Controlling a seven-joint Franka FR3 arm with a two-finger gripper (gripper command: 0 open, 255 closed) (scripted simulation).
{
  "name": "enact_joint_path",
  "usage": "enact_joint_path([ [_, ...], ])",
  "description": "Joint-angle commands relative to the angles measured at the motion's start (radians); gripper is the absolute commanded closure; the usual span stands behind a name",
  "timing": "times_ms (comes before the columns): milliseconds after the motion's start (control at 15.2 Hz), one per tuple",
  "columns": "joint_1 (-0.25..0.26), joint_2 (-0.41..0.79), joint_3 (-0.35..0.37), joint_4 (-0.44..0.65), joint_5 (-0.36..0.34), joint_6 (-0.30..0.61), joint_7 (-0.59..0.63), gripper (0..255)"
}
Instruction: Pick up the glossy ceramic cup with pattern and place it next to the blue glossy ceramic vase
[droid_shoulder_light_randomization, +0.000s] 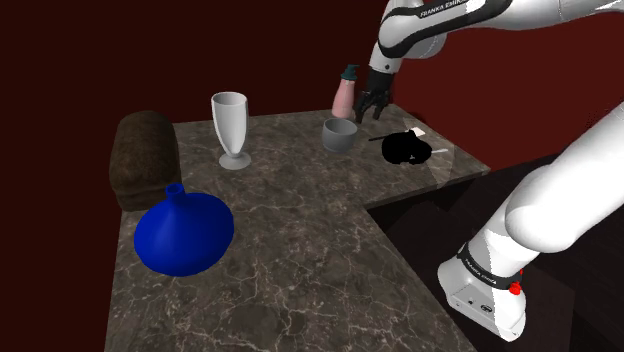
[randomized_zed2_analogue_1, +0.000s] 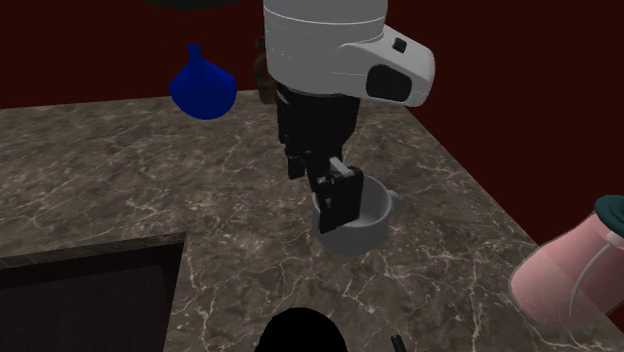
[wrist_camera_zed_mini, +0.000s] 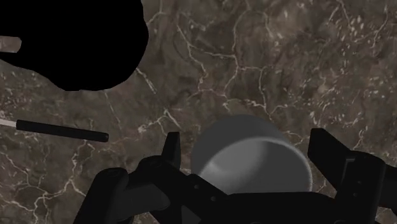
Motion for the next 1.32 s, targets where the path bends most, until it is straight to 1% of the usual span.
enact_joint_path([
  [0,-0.003,0.075,-0.007,0.052,0.003,0.031,-0.011,0],
  [330,-0.018,0.259,-0.02,0.193,0.019,0.088,-0.04,0],
  [396,-0.019,0.261,-0.02,0.195,0.019,0.089,-0.04,0],
  [858,-0.019,0.311,-0.016,0.151,0.034,0.182,-0.051,0],
  [1254,-0.019,0.311,-0.016,0.151,0.034,0.182,-0.051,0],
])
